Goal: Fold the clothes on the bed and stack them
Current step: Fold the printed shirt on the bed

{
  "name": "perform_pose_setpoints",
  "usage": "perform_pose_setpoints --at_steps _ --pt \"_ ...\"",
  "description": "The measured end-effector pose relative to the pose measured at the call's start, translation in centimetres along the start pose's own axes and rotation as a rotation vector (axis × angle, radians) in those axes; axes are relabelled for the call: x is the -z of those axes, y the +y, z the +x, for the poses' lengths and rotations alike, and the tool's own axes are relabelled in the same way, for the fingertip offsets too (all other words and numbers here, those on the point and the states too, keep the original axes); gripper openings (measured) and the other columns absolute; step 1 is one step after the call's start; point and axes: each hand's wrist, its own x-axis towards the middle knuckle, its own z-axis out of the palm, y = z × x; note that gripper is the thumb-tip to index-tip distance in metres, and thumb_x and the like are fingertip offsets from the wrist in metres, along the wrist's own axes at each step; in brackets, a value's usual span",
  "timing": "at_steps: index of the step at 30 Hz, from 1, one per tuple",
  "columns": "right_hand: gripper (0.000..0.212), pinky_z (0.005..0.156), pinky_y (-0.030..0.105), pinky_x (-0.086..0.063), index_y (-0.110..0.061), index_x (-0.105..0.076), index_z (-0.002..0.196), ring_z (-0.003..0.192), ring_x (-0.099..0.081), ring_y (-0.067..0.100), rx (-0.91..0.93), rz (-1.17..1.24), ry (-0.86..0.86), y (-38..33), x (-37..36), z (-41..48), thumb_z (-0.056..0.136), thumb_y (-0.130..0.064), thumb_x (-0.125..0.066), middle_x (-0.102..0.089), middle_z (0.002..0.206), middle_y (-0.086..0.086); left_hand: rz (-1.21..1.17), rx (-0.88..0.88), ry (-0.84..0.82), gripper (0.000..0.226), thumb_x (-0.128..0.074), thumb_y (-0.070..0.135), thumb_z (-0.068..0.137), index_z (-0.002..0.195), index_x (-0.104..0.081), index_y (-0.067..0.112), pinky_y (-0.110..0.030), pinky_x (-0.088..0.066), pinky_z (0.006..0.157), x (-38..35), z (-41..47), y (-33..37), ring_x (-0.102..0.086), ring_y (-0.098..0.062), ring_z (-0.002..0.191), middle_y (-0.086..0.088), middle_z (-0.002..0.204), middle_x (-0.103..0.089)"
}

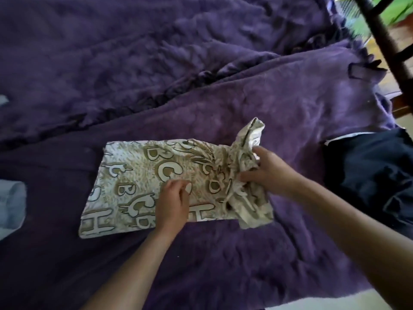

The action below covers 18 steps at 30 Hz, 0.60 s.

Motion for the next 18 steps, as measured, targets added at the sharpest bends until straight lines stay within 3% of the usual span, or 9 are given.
perform_pose_setpoints --at_steps 3,6,8,10,12,13,14,16,18 --pt "0.077 0.05 0.029 -0.054 -0.02 -0.037 0.14 0.073 -0.067 0.02 -0.086 0.061 -0.109 -2.9 -6.6 3.3 0.076 -0.022 -0.08 -0.066 0.105 0.01 -0.028 0.119 0.143 0.022 -0.048 0.006 0.094 0.107 -0.065 0.006 -0.027 -0.041 0.077 2.4 -1.9 -2.8 -0.06 -0.026 0.095 -0.008 0.104 -0.059" --pt "0.075 0.051 0.031 -0.056 -0.018 -0.035 0.139 0.068 -0.066 0.019 -0.171 0.04 -0.199 -2.9 -11.4 6.2 0.08 -0.036 -0.076 -0.066 0.098 0.01 -0.003 0.094 0.248 0.024 -0.045 0.015 0.095 0.107 -0.064 0.007 -0.036 -0.049 0.082 2.7 -3.4 -4.1 -0.056 -0.024 0.101 -0.006 0.109 -0.054" --pt "0.072 0.048 0.027 -0.053 -0.022 -0.034 0.14 0.063 -0.064 0.017 -0.189 -0.072 -0.215 -2.1 -12.3 7.0 0.083 -0.042 -0.072 -0.067 0.093 0.008 0.077 -0.012 0.215 0.035 -0.039 0.025 0.094 0.115 -0.063 0.01 -0.04 -0.049 0.091 2.0 -4.3 -3.8 -0.051 -0.024 0.114 -0.007 0.122 -0.053" --pt "0.053 0.047 0.024 -0.05 -0.023 -0.044 0.136 0.067 -0.067 0.018 -0.049 -0.271 -0.092 -1.7 -12.3 6.8 0.089 -0.04 -0.064 -0.068 0.089 0.003 0.251 -0.097 0.111 0.044 -0.035 0.031 0.094 0.13 -0.056 0.017 -0.043 -0.041 0.102 0.5 -4.6 -3.4 -0.04 -0.028 0.13 -0.009 0.14 -0.044" --pt "0.04 0.064 0.031 -0.054 -0.022 -0.055 0.131 0.09 -0.067 0.026 0.358 -0.572 0.214 -0.9 -11.4 6.9 0.091 -0.029 -0.058 -0.069 0.098 0.005 0.406 -0.116 -0.044 0.047 -0.034 0.033 0.095 0.142 -0.04 0.025 -0.048 -0.029 0.112 -1.0 -4.4 -3.2 -0.024 -0.031 0.142 -0.007 0.152 -0.03" --pt "0.041 0.078 0.04 -0.053 -0.022 -0.056 0.13 0.107 -0.061 0.029 0.547 -0.712 0.323 -0.5 -10.8 7.3 0.09 -0.027 -0.057 -0.066 0.113 0.007 0.463 -0.102 -0.128 0.049 -0.034 0.034 0.097 0.145 -0.033 0.027 -0.049 -0.024 0.114 -1.7 -4.2 -3.5 -0.018 -0.031 0.144 -0.007 0.155 -0.025" --pt "0.043 0.092 0.048 -0.046 -0.025 -0.054 0.134 0.126 -0.048 0.03 0.619 -0.853 0.327 0.0 -9.9 7.8 0.091 -0.032 -0.056 -0.056 0.133 0.008 0.508 -0.085 -0.205 0.05 -0.035 0.036 0.098 0.147 -0.028 0.027 -0.049 -0.021 0.115 -2.4 -4.2 -3.9 -0.017 -0.03 0.144 -0.007 0.156 -0.023" --pt "0.049 0.106 0.055 -0.026 -0.035 -0.039 0.142 0.146 -0.016 0.023 0.467 -1.08 0.091 1.0 -8.2 9.1 0.095 -0.047 -0.044 -0.026 0.157 0.002 0.56 -0.071 -0.302 0.05 -0.034 0.039 0.099 0.146 -0.028 0.025 -0.048 -0.019 0.115 -3.6 -4.5 -4.6 -0.02 -0.029 0.143 -0.009 0.154 -0.024" --pt "0.053 0.11 0.053 -0.019 -0.04 -0.029 0.146 0.149 -0.002 0.017 0.255 -1.165 -0.097 2.1 -7.2 10.3 0.096 -0.056 -0.036 -0.012 0.161 -0.004 0.524 -0.069 -0.333 0.048 -0.035 0.038 0.098 0.143 -0.034 0.023 -0.047 -0.021 0.115 -4.1 -5.0 -4.6 -0.023 -0.027 0.142 -0.008 0.152 -0.028"
